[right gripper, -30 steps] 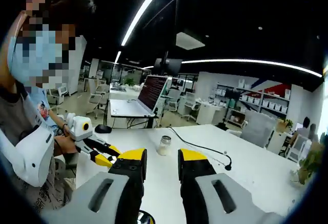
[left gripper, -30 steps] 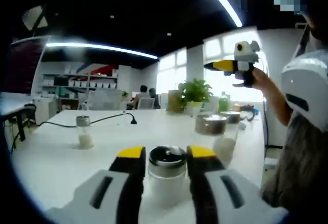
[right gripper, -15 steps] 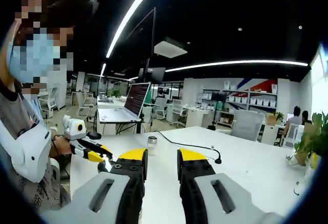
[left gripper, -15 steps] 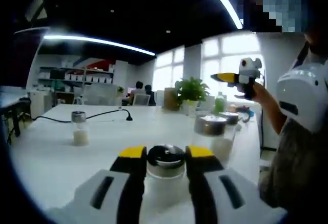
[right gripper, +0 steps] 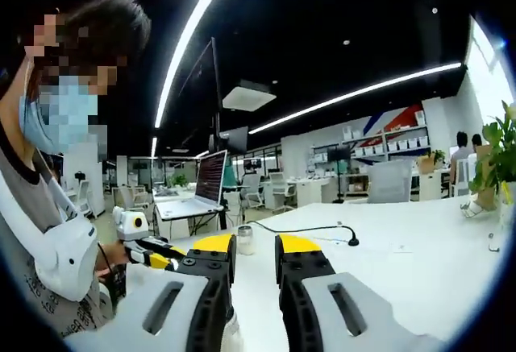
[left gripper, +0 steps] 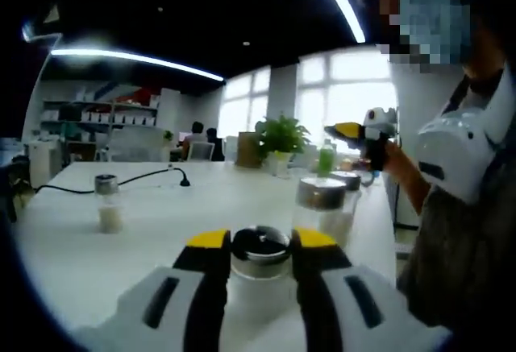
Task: Rotate the seasoning bottle until the label or dispensing opening points toward the visible target arrow and the bottle remains upright within the marked orientation range
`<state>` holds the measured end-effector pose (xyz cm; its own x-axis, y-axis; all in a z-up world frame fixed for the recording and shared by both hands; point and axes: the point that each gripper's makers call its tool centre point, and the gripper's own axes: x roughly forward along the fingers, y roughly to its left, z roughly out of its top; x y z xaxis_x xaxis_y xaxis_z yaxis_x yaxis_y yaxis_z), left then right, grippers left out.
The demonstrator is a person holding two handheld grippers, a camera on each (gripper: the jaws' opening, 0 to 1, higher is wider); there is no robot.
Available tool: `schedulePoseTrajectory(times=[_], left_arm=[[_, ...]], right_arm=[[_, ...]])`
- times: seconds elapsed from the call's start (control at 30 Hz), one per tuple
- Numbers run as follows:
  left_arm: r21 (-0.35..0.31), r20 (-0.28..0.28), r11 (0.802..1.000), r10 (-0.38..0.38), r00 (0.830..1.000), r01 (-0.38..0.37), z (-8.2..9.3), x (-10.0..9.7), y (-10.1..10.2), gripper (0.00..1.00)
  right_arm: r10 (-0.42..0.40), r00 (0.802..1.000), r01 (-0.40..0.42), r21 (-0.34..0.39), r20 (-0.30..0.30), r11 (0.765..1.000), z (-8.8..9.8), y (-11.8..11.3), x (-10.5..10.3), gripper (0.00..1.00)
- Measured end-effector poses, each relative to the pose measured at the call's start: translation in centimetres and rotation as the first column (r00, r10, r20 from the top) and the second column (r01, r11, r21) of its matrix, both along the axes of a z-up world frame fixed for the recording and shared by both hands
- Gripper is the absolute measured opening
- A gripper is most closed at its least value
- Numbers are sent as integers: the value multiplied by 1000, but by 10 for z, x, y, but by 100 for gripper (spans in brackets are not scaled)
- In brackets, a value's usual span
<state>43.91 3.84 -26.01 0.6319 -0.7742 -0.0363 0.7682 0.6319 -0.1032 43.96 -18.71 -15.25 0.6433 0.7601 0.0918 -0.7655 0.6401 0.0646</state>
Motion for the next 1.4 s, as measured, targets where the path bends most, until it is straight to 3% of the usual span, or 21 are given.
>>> schedulePoseTrajectory(times=[0.13,0.43,0.63,1.03,1.1,1.13,1.23,1.33,1.4], left_arm=[[51,6,995,-82,997,82,-1,-1,-4,32],[57,0,980,-190,982,190,-3,1,-8,32],[81,-6,960,-269,963,269,-3,-1,-12,32],[79,-10,932,-355,935,355,-3,-1,-14,32],[83,-14,933,-351,936,351,-3,-1,-14,32],[71,-44,937,-341,939,343,-4,0,-13,32],[73,-29,944,-322,946,323,-1,0,-11,34],[-1,-10,964,-266,964,266,13,5,-6,41],[-37,6,971,-236,972,236,22,5,-3,44]], right_arm=[[-3,1000,3,1,2,1000,-5,-2,-3,18],[-5,1000,6,57,-19,998,-13,-11,-10,18],[-13,999,15,80,-29,997,-19,-17,-13,18],[-54,998,57,105,-37,993,-17,-30,-20,18],[-70,997,74,127,-37,989,-15,-35,-19,21],[-81,996,86,139,-39,987,-14,-37,-18,22],[-103,994,107,160,-33,981,-14,-42,-17,22],[-120,992,123,162,-27,979,-17,-44,-17,22],[-144,989,147,125,-27,981,-23,-46,-16,22]])
